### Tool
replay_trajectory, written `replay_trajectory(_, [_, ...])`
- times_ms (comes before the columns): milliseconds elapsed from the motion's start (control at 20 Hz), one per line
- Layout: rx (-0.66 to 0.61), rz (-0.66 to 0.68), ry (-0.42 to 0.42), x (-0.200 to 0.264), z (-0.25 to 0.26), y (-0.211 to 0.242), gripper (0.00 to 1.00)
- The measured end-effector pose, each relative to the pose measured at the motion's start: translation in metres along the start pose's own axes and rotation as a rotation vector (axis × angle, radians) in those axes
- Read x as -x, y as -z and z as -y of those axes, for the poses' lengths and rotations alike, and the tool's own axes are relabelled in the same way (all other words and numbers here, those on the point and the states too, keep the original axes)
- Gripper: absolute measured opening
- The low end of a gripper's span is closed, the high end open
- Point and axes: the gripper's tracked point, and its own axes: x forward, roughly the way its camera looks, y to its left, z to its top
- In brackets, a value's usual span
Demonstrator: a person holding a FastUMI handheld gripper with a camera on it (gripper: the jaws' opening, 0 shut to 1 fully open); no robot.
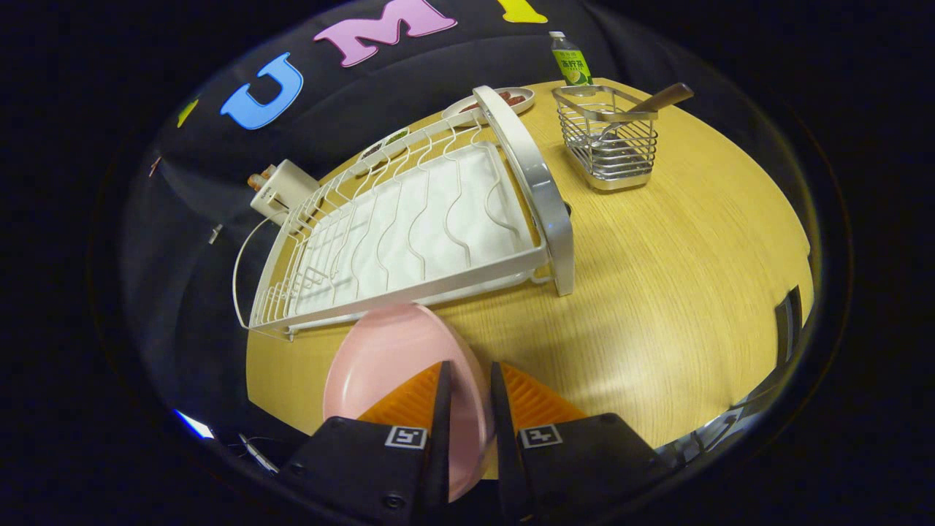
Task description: Take the plate from the dish rack, then take the spoon from the basket and place it into the plate.
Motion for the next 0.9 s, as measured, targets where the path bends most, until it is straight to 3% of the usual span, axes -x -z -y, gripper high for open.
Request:
replay_trajectory(250, [0.086,0.014,0.030,0.012,0.015,-0.004,0.36])
replay_trajectory(450, [0.180,0.111,0.017,0.058,0.036,-0.034,0.37])
replay_trajectory(700, [0.279,0.393,0.077,0.119,0.078,-0.145,0.37])
replay_trajectory(900, [0.288,0.458,0.130,0.112,0.113,-0.211,0.37])
